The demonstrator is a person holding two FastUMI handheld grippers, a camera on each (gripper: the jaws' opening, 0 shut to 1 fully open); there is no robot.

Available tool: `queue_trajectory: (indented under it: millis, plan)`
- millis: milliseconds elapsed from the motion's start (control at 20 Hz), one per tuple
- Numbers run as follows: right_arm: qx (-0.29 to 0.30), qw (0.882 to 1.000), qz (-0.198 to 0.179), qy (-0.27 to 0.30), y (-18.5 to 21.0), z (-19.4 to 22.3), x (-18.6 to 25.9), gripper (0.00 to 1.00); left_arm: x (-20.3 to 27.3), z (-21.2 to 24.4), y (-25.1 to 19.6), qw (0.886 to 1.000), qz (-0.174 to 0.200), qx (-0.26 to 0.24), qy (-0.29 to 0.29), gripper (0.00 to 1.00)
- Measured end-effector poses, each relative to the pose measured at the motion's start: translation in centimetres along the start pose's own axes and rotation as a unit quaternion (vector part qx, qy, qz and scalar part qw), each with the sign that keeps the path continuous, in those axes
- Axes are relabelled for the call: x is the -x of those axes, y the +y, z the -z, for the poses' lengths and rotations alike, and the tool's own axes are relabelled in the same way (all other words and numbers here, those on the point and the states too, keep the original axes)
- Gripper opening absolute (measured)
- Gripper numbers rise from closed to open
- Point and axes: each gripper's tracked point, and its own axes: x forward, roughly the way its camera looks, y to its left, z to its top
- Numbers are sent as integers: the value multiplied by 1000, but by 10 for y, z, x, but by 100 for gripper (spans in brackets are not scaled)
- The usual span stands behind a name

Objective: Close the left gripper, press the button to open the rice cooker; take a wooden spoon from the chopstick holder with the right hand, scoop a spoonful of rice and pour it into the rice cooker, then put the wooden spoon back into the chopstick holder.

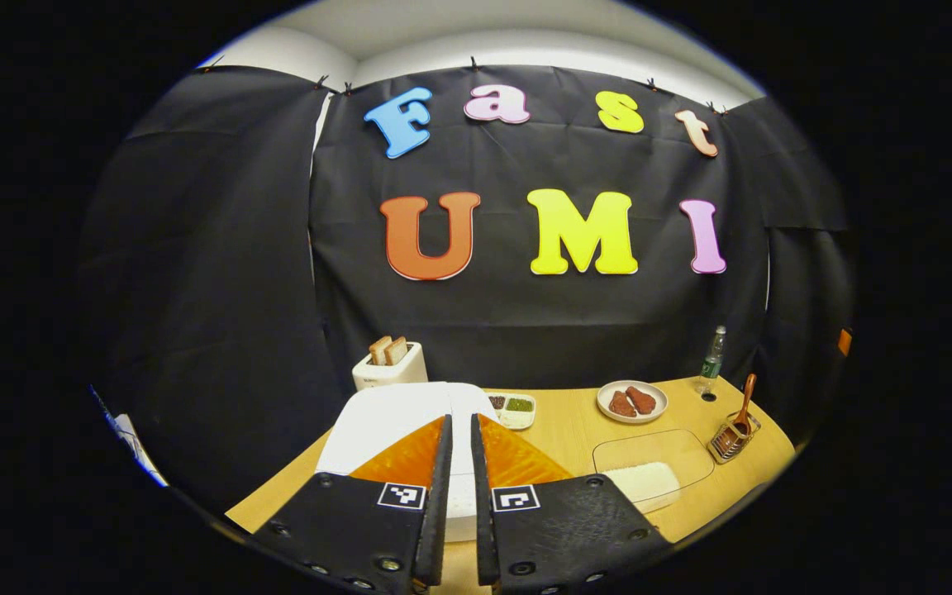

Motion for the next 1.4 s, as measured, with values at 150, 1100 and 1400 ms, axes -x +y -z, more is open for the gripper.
queue_trajectory:
  millis: [150,1100,1400]
  plan:
    - [6,1000,-3,4,-2,8,-2,100,-12,8,3,1000,-11,1,29,0]
    - [43,999,-1,-6,-38,15,6,95,-74,91,40,985,-67,20,158,0]
    - [58,998,3,3,-35,12,8,98,-74,93,39,982,-76,10,171,0]
